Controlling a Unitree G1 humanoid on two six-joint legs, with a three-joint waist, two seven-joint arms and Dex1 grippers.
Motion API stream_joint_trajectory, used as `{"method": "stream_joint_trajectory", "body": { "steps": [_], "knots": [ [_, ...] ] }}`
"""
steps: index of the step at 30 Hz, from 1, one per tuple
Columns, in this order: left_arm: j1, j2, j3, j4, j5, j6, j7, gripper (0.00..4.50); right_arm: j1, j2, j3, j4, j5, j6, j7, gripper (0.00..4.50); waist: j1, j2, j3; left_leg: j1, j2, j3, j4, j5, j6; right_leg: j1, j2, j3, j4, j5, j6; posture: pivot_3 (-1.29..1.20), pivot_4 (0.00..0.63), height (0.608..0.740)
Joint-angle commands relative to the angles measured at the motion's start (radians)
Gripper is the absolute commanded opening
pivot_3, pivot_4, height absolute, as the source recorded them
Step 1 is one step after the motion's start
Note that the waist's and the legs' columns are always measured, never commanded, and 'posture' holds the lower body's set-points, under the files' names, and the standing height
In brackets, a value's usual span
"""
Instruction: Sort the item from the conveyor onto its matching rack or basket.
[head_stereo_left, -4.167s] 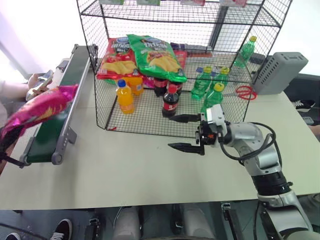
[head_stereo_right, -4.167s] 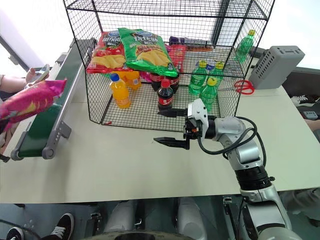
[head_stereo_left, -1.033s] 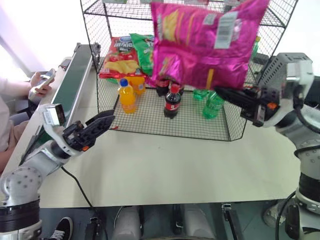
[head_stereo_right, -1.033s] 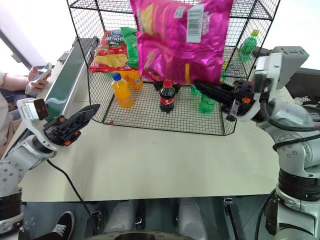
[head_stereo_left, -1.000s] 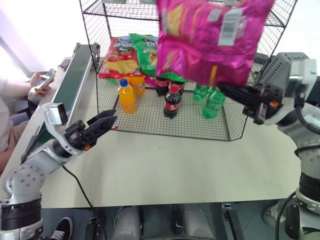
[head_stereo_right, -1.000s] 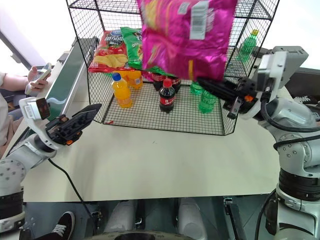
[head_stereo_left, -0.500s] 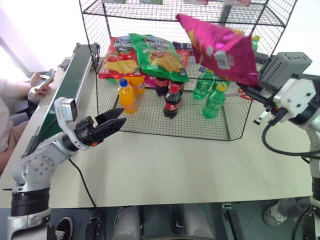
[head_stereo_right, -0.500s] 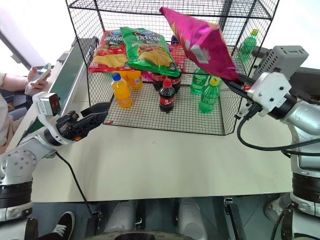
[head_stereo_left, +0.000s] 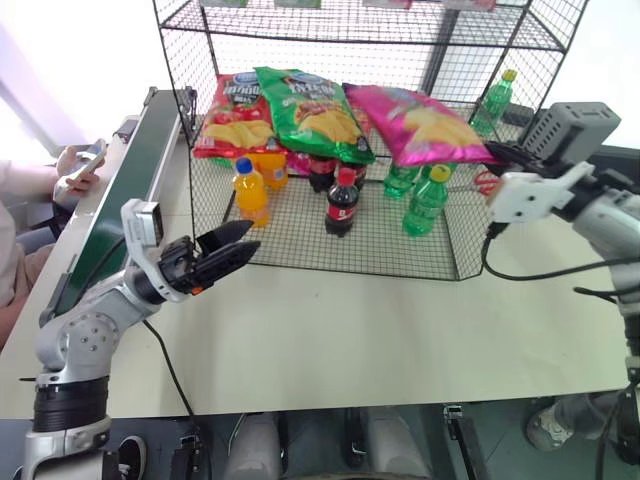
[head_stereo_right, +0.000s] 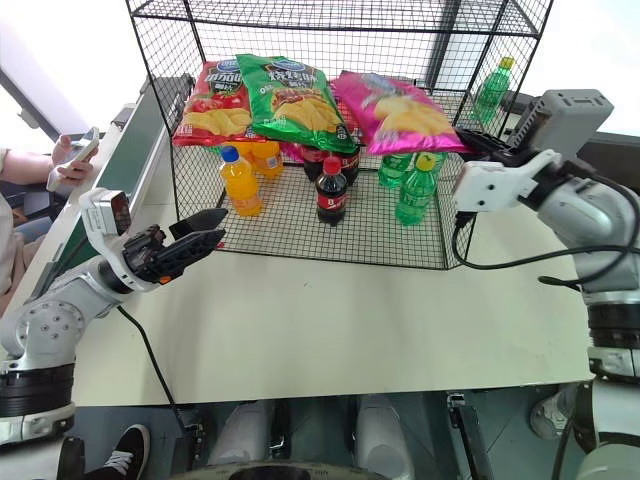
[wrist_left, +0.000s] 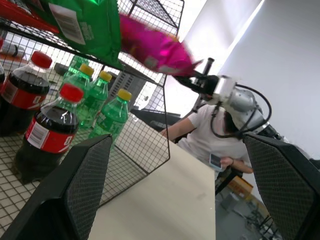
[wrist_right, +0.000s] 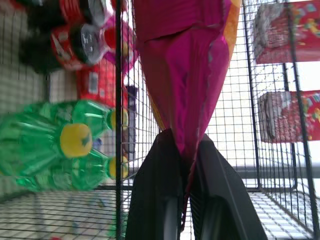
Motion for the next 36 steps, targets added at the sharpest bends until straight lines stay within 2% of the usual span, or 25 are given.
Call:
{"method": "stream_joint_trajectory", "body": {
  "steps": [1,9,14,17,20,24,25,31,36],
  "knots": [
    [0.008,-0.002,0.009,-0.044,0.016,-0.030,0.005,4.46,-0.061,-0.009,0.016,0.040,-0.053,0.015,-0.094,0.00,0.001,0.000,0.000,0.000,0.000,0.000,0.000,0.000,-0.001,0.000,0.000,0.000,0.000,0.000,0.000,0.00,0.150,0.740],
    [0.039,-0.017,0.007,-0.076,0.034,-0.057,0.014,4.46,-0.174,0.028,0.117,0.196,-0.132,0.055,-0.228,0.00,-0.002,0.000,0.000,0.000,0.000,0.000,0.000,0.000,-0.001,0.000,0.000,0.000,0.000,0.000,0.000,0.00,0.150,0.740],
    [0.051,-0.024,0.004,-0.085,0.045,-0.071,0.020,4.46,-0.214,0.046,0.126,0.267,-0.096,0.082,-0.253,0.00,-0.002,0.000,0.000,0.000,0.000,0.000,0.000,0.000,0.000,0.000,0.000,0.000,0.000,0.000,0.000,0.00,0.150,0.740],
    [0.050,-0.031,0.002,-0.083,0.054,-0.079,0.019,4.50,-0.219,0.053,0.128,0.273,-0.037,0.057,-0.205,1.08,-0.002,0.000,0.000,0.000,0.000,0.000,0.000,0.000,0.001,0.000,0.000,0.000,0.000,0.000,0.000,0.00,0.150,0.740],
    [0.054,-0.036,-0.010,-0.079,0.075,-0.093,0.011,4.50,-0.206,0.087,0.094,0.249,0.106,0.100,-0.099,2.45,-0.001,0.000,0.000,0.000,0.000,0.000,0.000,-0.001,0.001,0.000,0.000,0.000,0.000,0.000,0.000,0.00,0.150,0.740],
    [0.052,-0.044,-0.006,-0.070,0.064,-0.091,0.016,4.50,-0.166,0.007,0.113,0.185,0.105,0.071,-0.022,4.29,-0.001,0.001,0.000,0.000,0.000,0.000,0.000,-0.002,0.003,0.000,0.000,0.000,0.000,0.000,0.000,0.00,0.150,0.740],
    [0.052,-0.042,-0.008,-0.069,0.065,-0.091,0.013,4.50,-0.154,-0.022,0.112,0.175,0.096,0.055,-0.017,4.41,0.000,0.001,0.000,0.000,0.000,0.000,0.000,-0.002,0.003,0.000,0.000,0.000,0.000,0.000,0.000,0.00,0.150,0.740],
    [0.050,-0.045,-0.021,-0.065,0.081,-0.109,0.004,4.50,-0.107,-0.117,0.101,0.133,0.127,-0.003,0.044,4.41,0.000,0.001,0.000,0.000,0.000,0.000,0.001,-0.002,0.004,0.001,-0.001,0.000,0.000,0.000,0.000,0.00,0.150,0.740],
    [0.046,-0.045,-0.026,-0.052,0.090,-0.112,0.004,4.50,-0.039,-0.139,0.046,0.071,0.315,-0.002,0.169,4.41,-0.001,0.001,0.000,0.001,0.000,0.000,0.001,-0.002,0.004,0.001,0.000,0.000,0.001,0.000,0.000,0.00,0.150,0.740]
  ]
}}
